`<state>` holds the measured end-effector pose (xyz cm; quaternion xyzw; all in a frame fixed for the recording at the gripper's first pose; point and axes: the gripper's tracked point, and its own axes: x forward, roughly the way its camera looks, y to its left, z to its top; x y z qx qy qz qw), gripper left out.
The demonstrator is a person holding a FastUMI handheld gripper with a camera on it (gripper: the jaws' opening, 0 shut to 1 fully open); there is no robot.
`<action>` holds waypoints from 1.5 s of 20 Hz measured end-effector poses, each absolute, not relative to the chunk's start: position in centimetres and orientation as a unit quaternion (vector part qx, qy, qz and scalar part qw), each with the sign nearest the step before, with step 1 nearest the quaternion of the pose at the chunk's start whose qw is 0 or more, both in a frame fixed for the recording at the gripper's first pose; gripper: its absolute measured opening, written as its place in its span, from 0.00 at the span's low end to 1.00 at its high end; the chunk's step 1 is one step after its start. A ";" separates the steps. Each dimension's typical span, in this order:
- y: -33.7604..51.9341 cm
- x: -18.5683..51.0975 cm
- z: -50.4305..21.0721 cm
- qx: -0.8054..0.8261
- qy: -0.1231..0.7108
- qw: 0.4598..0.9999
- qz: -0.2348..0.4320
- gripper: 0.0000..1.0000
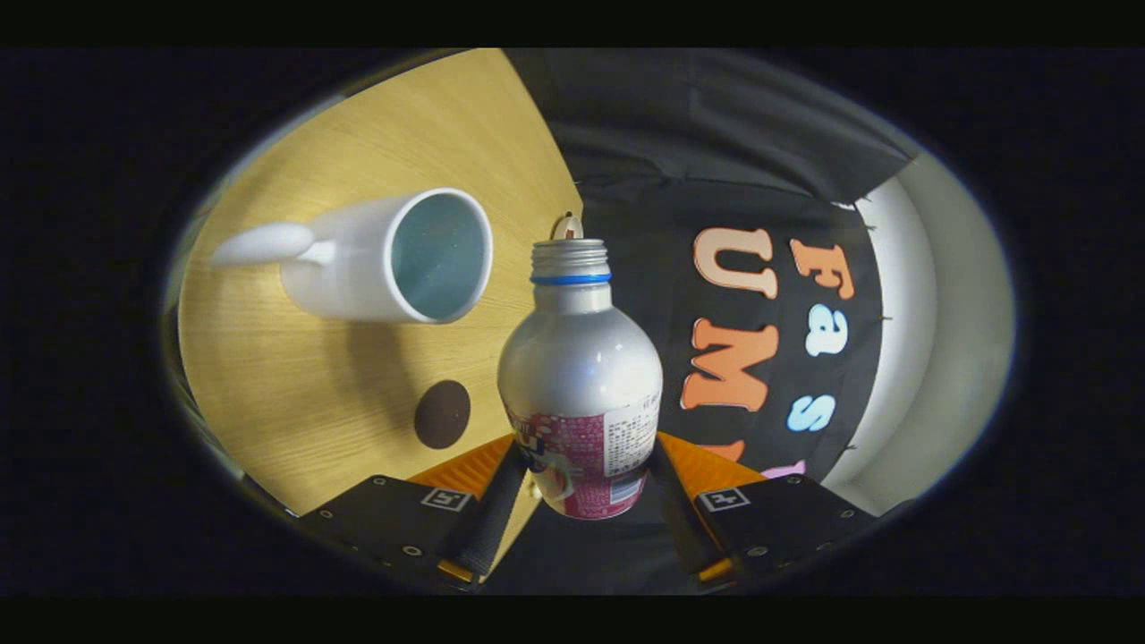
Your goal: Take the bottle from table, then pour the juice into the cup, finally place the bottle on the coaster
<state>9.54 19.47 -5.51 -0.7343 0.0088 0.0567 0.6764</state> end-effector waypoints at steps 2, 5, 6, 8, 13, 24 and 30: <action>18.9 9.6 -5.4 -0.701 0.018 0.711 0.060 0.77; 17.4 9.6 -5.8 -0.639 0.042 0.766 0.063 0.77; 16.8 9.6 -5.9 -0.615 0.051 0.784 0.066 0.77; 15.7 10.3 -6.1 -0.565 0.068 0.819 0.070 0.77; 13.3 12.2 -5.6 -0.430 0.085 0.896 0.078 0.77; 10.3 17.3 -8.9 -0.161 0.130 0.975 0.083 0.77; 11.4 19.2 -10.3 -0.083 0.137 0.981 0.108 0.77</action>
